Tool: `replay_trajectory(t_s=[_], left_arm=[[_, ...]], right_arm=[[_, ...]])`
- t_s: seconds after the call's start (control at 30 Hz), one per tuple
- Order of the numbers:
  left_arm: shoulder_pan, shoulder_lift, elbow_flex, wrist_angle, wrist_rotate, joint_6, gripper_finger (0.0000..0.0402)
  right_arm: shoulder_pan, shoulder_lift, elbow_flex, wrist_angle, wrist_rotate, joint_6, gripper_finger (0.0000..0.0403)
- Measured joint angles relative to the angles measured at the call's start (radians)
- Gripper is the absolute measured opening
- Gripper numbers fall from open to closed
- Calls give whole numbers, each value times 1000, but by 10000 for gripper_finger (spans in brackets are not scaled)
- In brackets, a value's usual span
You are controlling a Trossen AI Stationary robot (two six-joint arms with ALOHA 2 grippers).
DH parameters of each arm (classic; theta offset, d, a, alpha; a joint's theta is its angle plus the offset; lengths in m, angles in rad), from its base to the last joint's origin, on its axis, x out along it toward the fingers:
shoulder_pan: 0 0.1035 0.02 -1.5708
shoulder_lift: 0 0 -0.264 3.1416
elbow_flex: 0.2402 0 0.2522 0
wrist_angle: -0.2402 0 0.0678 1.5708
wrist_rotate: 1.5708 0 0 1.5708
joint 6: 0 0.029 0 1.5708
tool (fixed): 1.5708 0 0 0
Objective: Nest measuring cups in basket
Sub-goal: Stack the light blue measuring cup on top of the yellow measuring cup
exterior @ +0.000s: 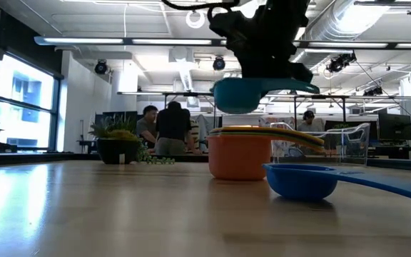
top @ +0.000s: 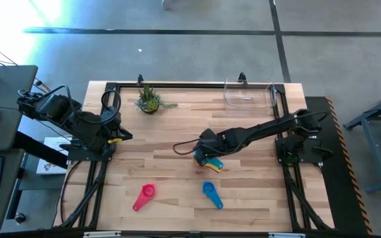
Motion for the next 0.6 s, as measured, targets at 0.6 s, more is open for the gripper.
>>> replay_trajectory(t_s=[0.6], left_arm=[[0, 0, 0, -1, -12, 12, 19]], right_arm=[[18, 81, 0, 13, 38, 20, 0]])
